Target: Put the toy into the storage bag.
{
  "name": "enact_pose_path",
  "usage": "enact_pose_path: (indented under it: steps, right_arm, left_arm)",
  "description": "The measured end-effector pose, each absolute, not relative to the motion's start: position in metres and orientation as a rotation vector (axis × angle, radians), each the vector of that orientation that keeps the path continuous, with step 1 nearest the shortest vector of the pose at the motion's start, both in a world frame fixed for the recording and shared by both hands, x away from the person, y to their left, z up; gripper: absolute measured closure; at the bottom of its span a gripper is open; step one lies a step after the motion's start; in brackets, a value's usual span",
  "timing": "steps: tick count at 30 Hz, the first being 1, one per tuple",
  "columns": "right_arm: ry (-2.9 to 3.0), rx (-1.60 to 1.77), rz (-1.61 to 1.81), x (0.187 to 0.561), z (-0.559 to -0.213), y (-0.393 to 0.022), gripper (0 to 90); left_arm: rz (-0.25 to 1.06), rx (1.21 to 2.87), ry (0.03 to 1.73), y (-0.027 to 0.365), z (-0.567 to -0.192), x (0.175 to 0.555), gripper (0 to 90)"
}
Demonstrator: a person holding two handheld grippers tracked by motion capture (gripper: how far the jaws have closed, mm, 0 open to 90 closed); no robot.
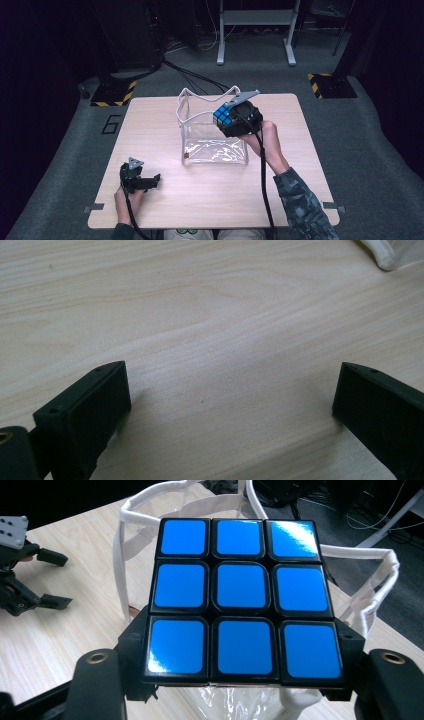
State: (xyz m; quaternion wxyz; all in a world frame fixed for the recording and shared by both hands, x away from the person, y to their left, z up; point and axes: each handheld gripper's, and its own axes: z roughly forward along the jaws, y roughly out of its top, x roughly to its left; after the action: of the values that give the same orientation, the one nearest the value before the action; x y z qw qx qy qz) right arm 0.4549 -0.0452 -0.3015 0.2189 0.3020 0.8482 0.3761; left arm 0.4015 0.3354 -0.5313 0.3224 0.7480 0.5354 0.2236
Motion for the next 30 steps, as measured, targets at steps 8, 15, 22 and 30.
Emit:
enact_pose_path:
  steps: [8, 15, 22, 30]
  right_arm:
    - [2.335, 0.854, 1.033, 0.466, -0.295, -0.045, 33.3]
    - [2.331, 0.864, 1.028, 0.476, -0.292, -0.044, 33.3]
    - [2.332, 0.898, 1.022, 0.489, -0.290, -0.042, 33.3]
    - [2.333, 0.928, 1.010, 0.506, -0.287, -0.040, 33.3]
  left_arm:
    - [0.588, 1.962, 1.403, 0.335, -0.532, 0.402, 2.0]
    - [0.588, 1.963, 1.402, 0.336, -0.532, 0.402, 2.0]
    - [0.586, 1.978, 1.395, 0.336, -0.531, 0.402, 2.0]
    - [0.585, 1.978, 1.396, 0.336, -0.531, 0.402, 2.0]
